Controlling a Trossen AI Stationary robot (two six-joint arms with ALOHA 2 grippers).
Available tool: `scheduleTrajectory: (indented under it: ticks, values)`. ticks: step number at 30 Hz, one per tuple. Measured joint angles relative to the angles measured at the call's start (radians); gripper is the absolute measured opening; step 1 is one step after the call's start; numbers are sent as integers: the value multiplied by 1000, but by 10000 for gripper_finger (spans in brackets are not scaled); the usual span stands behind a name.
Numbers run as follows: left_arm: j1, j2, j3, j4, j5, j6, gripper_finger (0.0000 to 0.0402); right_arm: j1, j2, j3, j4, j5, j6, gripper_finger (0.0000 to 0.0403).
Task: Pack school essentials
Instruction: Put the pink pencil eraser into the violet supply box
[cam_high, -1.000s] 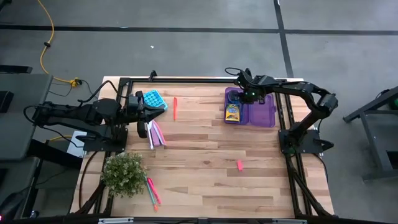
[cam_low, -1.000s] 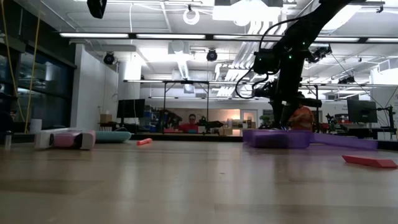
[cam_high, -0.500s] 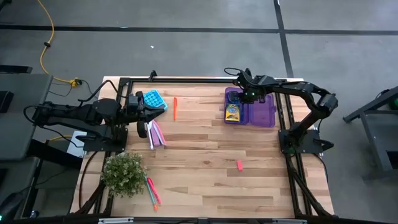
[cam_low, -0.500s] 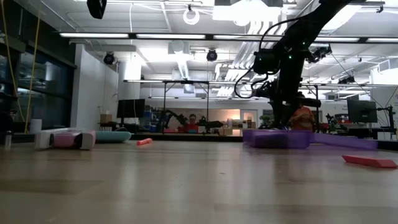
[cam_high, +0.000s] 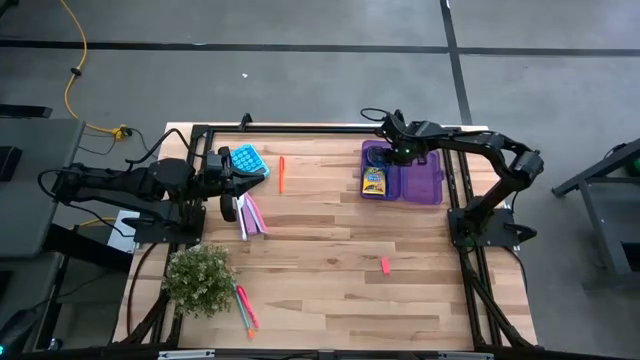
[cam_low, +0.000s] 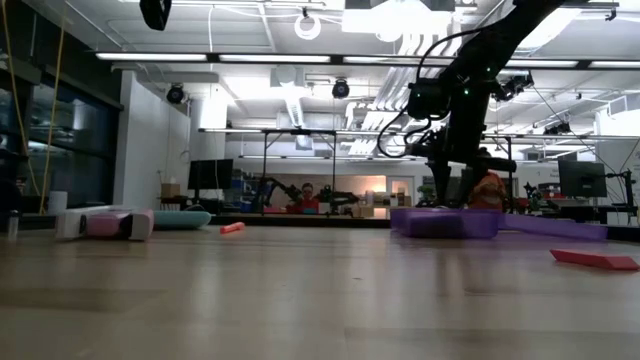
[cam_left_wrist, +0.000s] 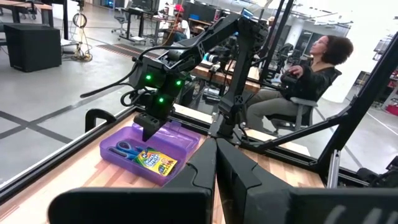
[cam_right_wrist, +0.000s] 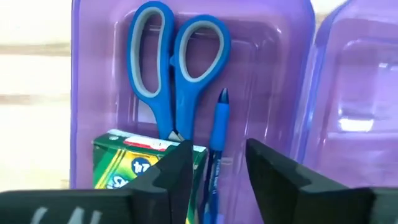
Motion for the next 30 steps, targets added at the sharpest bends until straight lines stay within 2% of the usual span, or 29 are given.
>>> scheduleTrajectory:
  ticks: [5, 9, 12, 16, 18, 21, 25, 30]
  values:
    - [0, 0, 0, 0, -2, 0, 0, 5, -56, 29, -47, -37, -157, 142]
    - [0, 0, 0, 0, -1, -3, 0, 84, -207, 30, -88, -57, -306, 142]
    - [0, 0, 0, 0, -5, -2, 0, 182, -360, -2, -52, -33, -362, 142]
    - [0, 0, 0, 0, -29, 0, 0, 352, -565, -133, 133, 34, -276, 142]
    - [0, 0, 0, 0, -29, 0, 0, 447, -656, -226, 296, 58, -200, 142]
    - [0, 0, 0, 0, -29, -1, 0, 562, -762, -347, 597, 56, -190, 142]
    - [0, 0, 0, 1, -29, 0, 0, 658, -826, -428, 899, 57, -354, 142]
    - [0, 0, 0, 2, -29, 0, 0, 725, -833, -410, 963, 57, -627, 142]
